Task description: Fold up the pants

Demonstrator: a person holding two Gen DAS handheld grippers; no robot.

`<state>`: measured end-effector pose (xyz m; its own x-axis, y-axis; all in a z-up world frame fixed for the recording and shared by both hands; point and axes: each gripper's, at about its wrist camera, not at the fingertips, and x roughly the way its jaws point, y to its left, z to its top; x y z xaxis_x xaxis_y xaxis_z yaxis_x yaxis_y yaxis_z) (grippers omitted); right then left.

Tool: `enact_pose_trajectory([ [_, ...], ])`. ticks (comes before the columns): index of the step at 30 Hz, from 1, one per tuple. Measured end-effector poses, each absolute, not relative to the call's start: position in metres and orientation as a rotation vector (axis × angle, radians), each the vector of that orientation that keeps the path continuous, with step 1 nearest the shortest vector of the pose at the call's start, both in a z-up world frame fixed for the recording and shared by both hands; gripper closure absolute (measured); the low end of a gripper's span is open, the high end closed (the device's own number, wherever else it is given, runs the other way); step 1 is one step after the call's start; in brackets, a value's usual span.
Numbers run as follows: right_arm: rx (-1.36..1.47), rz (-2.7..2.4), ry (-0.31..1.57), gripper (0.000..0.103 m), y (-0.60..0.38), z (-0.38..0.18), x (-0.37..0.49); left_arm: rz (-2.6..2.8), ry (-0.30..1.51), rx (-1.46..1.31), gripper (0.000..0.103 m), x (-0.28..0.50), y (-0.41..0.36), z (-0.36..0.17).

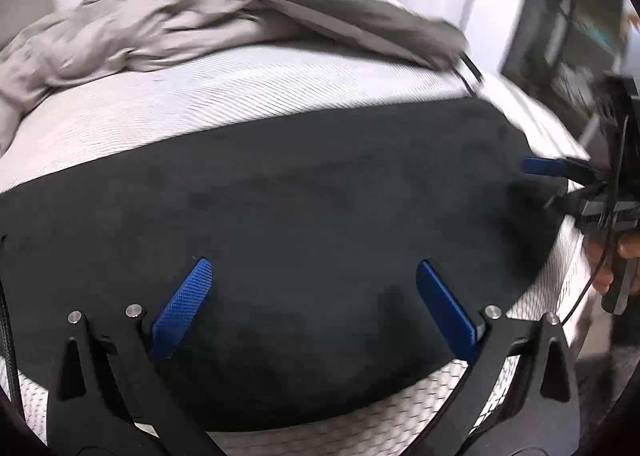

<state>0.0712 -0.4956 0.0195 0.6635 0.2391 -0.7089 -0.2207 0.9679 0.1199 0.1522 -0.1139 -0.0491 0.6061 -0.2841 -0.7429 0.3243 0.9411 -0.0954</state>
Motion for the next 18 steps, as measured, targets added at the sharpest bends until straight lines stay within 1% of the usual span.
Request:
enact_pose_trajectory([
  [3, -0.097, 0.301, 0.871, 0.008, -0.461, -0.014, 0.071, -0.374, 0.899, 0.150, 0.002, 0.153, -0.132, -0.063],
  [5, -0.205, 0.294, 0.886, 0.008, -0.451, -0.029, 0.068, -0.359, 0.915, 0.187, 0.002, 0.154, -0.128, -0.069],
  [7, -0.248, 0.275, 0.860, 0.008, -0.460, -0.030, 0.063, -0.348, 0.927, 0.189, 0.001, 0.155, -0.113, -0.072],
  [10, -0.309, 0.056, 0.843, 0.008, -0.507, -0.032, 0.056, -0.295, 0.939, 0.164, 0.000, 0.159, -0.073, -0.077],
  [15, -0.089, -0.111, 0.856, 0.008, -0.591, -0.032, 0.049, -0.220, 0.941, 0.109, 0.001, 0.163, -0.022, -0.077],
  [17, -0.039, -0.102, 0.829, 0.012, -0.597, -0.021, 0.043, -0.210, 0.930, 0.098, 0.004, 0.161, -0.015, -0.070],
  [18, -0.026, -0.085, 0.813, 0.013, -0.595, -0.015, 0.042, -0.219, 0.922, 0.081, 0.004, 0.163, -0.015, -0.065],
])
